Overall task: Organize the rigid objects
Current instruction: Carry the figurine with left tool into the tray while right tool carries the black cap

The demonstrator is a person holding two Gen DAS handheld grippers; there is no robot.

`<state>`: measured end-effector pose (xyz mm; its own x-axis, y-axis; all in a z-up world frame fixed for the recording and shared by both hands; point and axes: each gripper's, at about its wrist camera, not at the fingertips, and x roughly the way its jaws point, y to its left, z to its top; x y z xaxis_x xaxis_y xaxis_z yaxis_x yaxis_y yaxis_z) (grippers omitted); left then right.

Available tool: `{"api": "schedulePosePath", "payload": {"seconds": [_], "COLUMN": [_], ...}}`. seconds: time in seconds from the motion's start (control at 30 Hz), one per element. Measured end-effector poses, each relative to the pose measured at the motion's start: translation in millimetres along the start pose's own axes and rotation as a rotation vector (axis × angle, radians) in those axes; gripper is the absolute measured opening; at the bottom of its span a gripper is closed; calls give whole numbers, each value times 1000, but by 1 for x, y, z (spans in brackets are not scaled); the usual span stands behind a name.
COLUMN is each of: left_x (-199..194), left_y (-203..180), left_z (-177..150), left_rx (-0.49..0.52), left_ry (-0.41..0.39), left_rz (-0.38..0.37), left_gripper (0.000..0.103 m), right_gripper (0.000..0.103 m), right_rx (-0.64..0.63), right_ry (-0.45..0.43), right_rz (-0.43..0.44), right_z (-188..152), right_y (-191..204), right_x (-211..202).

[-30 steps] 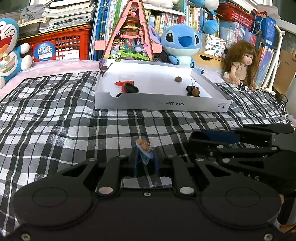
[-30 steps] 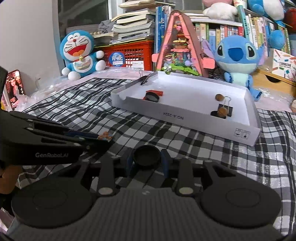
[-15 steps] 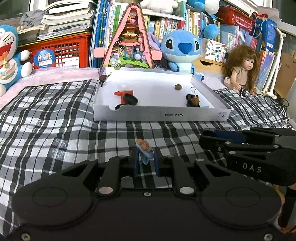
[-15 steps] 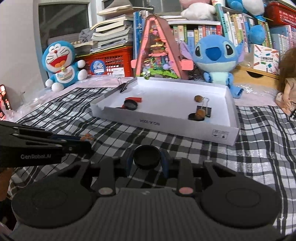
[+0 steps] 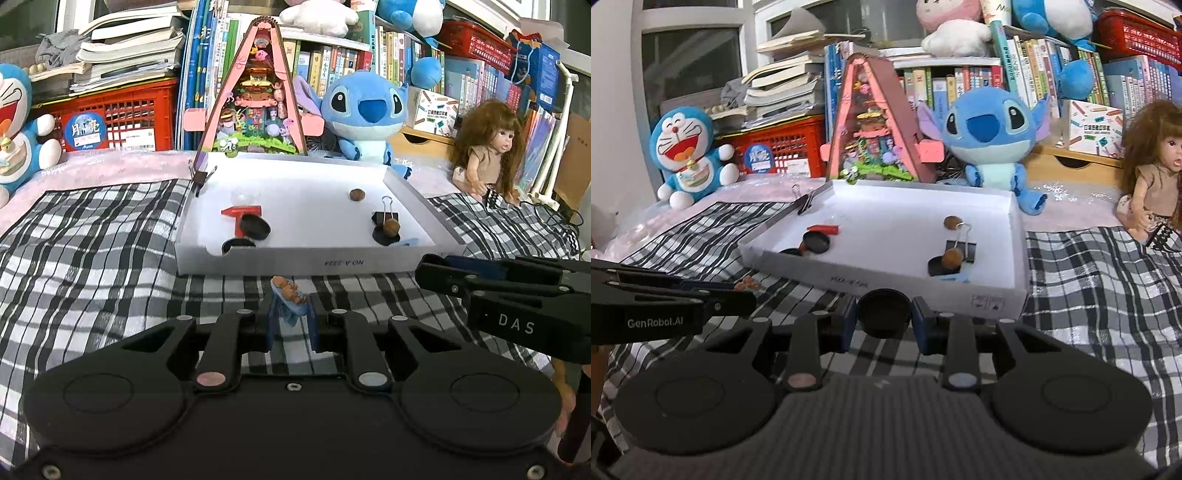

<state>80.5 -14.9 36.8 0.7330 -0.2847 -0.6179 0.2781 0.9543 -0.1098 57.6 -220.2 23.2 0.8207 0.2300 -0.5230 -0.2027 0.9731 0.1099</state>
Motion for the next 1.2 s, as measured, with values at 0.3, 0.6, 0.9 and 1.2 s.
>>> {"api": "schedulePosePath", "payload": {"seconds": [0.3,0.6,0.9,1.2], "left_x": [9,19,37,63], "left_y": [-6,-2,5,16], "left_z": [16,34,59,101], "left_rx": [9,-7,-35,-79], "left_ry": [-6,-19,-17,0], "left_rz": [9,21,34,3], "left_gripper": [16,16,16,16], "right_gripper": [38,38,37,37], "right_rx": [17,30,88,141], "right_ry": [-2,-15,-10,0], "right_rz": [-19,-41,-52,-63], "right_z": [8,21,42,71], "right_y": [-7,-15,-30,-46], "right_x": [4,9,20,35]}}
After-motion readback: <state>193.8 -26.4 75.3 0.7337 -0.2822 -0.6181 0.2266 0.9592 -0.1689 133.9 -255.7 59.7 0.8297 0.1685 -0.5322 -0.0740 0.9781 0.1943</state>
